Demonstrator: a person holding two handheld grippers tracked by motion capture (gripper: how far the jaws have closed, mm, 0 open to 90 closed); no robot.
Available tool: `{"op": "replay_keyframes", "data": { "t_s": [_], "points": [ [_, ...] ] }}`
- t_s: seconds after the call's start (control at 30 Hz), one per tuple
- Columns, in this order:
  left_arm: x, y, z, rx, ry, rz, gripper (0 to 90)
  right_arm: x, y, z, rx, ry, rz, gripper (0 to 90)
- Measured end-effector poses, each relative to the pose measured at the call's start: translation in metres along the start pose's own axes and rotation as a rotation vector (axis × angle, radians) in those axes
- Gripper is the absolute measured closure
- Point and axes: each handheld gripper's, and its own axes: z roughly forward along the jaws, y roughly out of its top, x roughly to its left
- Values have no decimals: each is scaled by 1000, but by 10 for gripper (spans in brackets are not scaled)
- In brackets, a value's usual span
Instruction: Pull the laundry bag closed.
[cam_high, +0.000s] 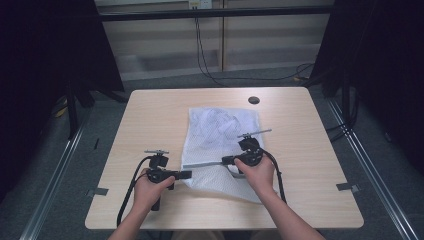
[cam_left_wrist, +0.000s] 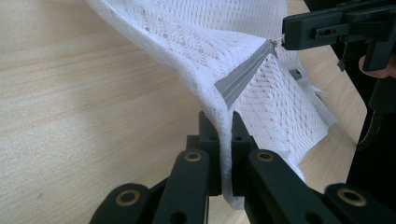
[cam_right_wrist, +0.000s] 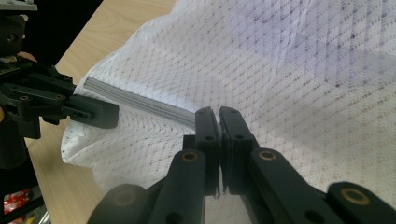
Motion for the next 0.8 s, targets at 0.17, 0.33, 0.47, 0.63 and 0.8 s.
{"op": "replay_keyframes", "data": {
  "t_s": [0.17,0.33,0.47,0.63,0.8],
  "points": [
    [-1,0,0,7,7,-7,890,0,0,-1,0,-3,-1,868],
    [0,0,-1,6,12,-8,890,-4,-1,-3,-4,-15,4,867],
    [0,0,-1,7,13,-10,890,-6,-1,-6,-5,-20,5,867],
    [-1,0,0,10,4,-17,890,-7,-1,-8,-8,-18,9,867],
    [-1,0,0,9,10,-17,890,-8,-2,-8,-9,-20,6,867]
  ]
}}
